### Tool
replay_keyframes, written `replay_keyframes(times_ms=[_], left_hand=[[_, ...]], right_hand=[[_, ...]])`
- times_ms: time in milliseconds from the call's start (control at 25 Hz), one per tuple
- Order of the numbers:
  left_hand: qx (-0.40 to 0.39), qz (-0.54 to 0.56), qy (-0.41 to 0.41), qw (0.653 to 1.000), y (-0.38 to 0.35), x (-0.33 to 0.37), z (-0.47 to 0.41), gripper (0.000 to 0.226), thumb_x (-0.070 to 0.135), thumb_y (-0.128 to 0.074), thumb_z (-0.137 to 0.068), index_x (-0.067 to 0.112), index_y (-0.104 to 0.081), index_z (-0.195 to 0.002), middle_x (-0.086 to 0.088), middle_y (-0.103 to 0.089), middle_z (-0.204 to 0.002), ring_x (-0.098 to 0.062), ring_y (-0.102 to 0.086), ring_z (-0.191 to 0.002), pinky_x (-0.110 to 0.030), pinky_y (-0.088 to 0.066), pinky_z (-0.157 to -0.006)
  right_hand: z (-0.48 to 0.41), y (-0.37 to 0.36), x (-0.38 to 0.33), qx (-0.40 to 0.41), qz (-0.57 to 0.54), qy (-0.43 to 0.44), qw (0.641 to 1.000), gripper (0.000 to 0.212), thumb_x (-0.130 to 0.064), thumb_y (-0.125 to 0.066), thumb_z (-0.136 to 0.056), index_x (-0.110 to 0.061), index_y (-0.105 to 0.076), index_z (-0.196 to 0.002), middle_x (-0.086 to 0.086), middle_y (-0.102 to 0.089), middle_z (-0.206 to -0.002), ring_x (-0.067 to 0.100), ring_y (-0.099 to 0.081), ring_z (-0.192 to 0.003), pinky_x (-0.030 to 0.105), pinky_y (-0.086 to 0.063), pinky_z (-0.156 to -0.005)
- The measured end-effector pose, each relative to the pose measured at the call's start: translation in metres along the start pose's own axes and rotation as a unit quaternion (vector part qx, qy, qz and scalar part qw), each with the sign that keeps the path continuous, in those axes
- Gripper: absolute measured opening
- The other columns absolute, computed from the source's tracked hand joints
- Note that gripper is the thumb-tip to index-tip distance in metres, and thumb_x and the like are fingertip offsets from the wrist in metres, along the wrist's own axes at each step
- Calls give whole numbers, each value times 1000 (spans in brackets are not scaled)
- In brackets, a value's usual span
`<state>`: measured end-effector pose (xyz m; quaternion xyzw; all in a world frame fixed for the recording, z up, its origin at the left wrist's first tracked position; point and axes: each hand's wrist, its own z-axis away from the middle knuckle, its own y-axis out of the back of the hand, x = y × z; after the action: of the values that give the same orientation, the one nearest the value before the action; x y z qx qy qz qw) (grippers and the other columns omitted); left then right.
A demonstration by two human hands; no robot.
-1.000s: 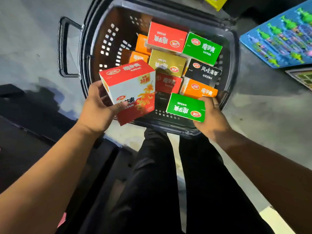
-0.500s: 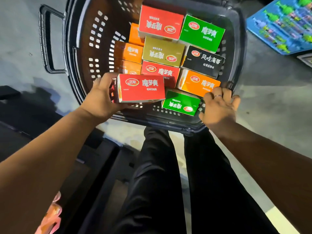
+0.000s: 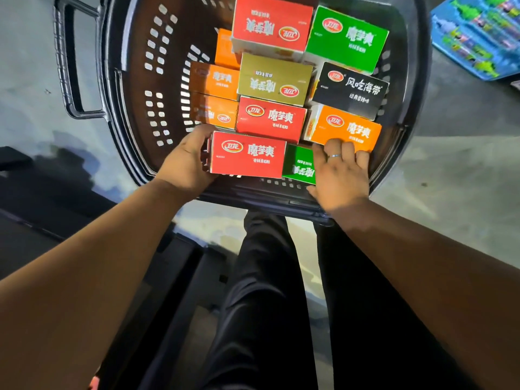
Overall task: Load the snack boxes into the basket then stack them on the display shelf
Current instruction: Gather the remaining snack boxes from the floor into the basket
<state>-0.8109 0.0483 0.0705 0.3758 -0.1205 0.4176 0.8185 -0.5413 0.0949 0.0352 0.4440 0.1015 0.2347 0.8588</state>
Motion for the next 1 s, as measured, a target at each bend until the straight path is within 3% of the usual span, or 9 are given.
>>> replay_keyframes(times_ms=[80, 160, 240, 440, 520, 600, 680, 800, 1000], left_hand=[[2, 14, -12, 1000, -9, -2, -2, 62, 14, -77, -83, 26, -44, -134, -1, -60, -126, -20, -63, -106, -32, -52, -90], [6, 26, -7, 1000, -15, 0, -6, 59, 16, -74, -86, 27, -43, -135, 5, -61, -120, -16, -61, -100, -28, -48, -86], [-1, 22, 3, 1000, -19, 3, -10, 56, 18, -72, -88, 26, -41, -135, 8, -60, -110, -14, -59, -92, -25, -43, -80], [-32, -40, 34, 998, -32, 10, -29, 62, 17, -68, -90, 15, -31, -140, -6, -64, -101, -32, -63, -93, -32, -39, -76], [-105, 5, 49, 993, -30, 15, -33, 84, 17, -78, -82, 17, -22, -144, 3, -60, -107, -18, -61, -99, -30, -45, -87], [-141, 75, 60, 985, -29, 18, -30, 90, 26, -78, -82, 19, -17, -148, 10, -58, -114, -7, -58, -105, -27, -44, -100], [-123, 29, 80, 989, -34, 24, -31, 77, 40, -62, -93, 20, -17, -152, 2, -59, -123, -16, -57, -113, -27, -40, -100], [-66, -71, 117, 988, -48, 27, -34, 69, 40, -55, -98, 18, -20, -153, -8, -56, -139, -31, -52, -127, -35, -38, -104], [-31, -70, 132, 988, -58, 29, -37, 75, 39, -57, -97, 18, -14, -155, -9, -52, -143, -32, -51, -129, -40, -39, -105]], right_hand=[[-4, -5, -1, 14, 8, -10, 1000, 73, -41, -83, -64, -8, -54, -123, 15, -48, -120, 36, -43, -107, 44, -26, -85], [-2, -8, 3, 36, -21, -14, 999, 70, -38, -86, -58, -7, -58, -114, 16, -49, -116, 37, -44, -104, 45, -25, -83], [5, -6, 10, 56, -48, -15, 997, 69, -37, -85, -59, -7, -58, -115, 17, -51, -116, 37, -43, -106, 45, -26, -83], [7, -4, 20, 73, -52, -8, 996, 69, -35, -83, -62, -5, -55, -117, 18, -54, -113, 37, -47, -106, 47, -33, -89], [8, -10, 19, 87, -61, -6, 994, 70, -29, -83, -60, -7, -51, -118, 18, -53, -112, 37, -48, -102, 46, -34, -85], [11, -15, 20, 104, -77, -10, 992, 70, -26, -83, -60, -10, -48, -118, 18, -52, -112, 37, -46, -102, 45, -33, -83], [12, -19, 24, 113, -92, -18, 989, 70, -26, -84, -61, -12, -48, -120, 17, -50, -117, 35, -40, -105, 46, -34, -84], [12, -23, 27, 105, -93, -14, 990, 75, -32, -87, -62, -14, -48, -124, 15, -49, -119, 33, -35, -106, 47, -34, -86], [9, -18, 34, 60, -101, -24, 993, 75, -40, -85, -66, -18, -50, -129, 17, -48, -121, 39, -44, -112, 49, -34, -89]])
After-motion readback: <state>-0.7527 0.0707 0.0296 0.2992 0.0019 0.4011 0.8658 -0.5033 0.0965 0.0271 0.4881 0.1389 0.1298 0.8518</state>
